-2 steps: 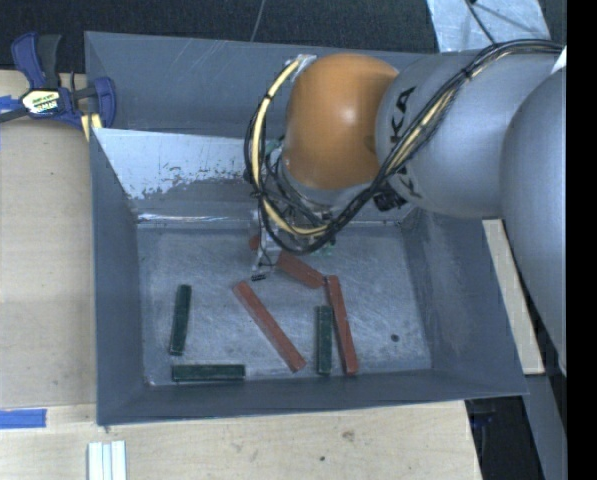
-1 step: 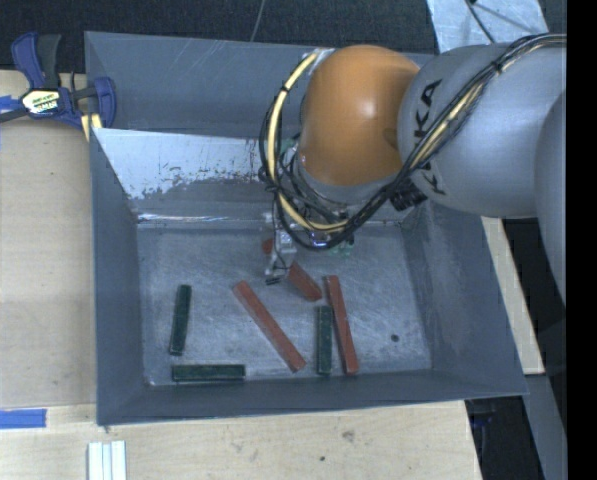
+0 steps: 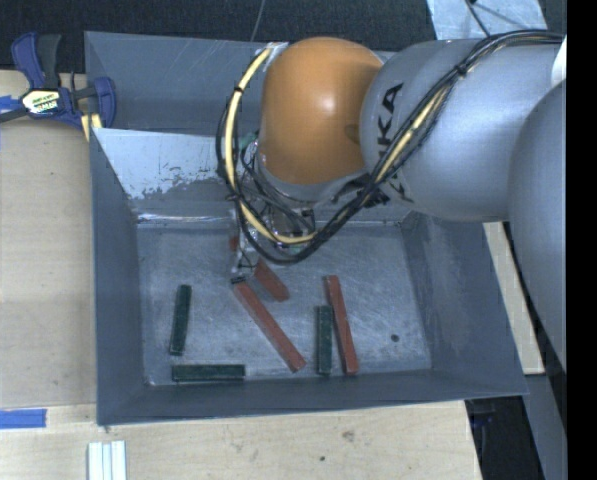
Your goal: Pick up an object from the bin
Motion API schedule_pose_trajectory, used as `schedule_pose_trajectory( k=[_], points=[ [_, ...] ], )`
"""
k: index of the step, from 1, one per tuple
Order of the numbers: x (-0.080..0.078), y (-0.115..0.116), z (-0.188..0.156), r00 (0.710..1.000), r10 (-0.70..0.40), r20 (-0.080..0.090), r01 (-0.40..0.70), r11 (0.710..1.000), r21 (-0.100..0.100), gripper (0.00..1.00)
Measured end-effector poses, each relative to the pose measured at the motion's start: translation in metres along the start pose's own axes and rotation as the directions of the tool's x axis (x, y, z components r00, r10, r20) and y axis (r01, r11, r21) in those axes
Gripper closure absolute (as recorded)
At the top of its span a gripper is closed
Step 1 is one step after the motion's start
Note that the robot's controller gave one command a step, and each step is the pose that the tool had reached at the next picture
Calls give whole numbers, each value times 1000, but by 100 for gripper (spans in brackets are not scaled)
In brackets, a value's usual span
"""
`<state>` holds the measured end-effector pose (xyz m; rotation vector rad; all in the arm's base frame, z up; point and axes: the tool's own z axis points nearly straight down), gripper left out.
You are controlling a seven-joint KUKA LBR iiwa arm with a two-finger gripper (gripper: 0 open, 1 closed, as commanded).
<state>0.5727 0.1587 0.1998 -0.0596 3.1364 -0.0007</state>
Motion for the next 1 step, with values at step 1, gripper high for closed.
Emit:
schedule_pose_trajectory(
  k=[1],
  points=[
    [-9, -9, -25, 1000, -25, -1, 25, 1000, -5, 100]
  ],
)
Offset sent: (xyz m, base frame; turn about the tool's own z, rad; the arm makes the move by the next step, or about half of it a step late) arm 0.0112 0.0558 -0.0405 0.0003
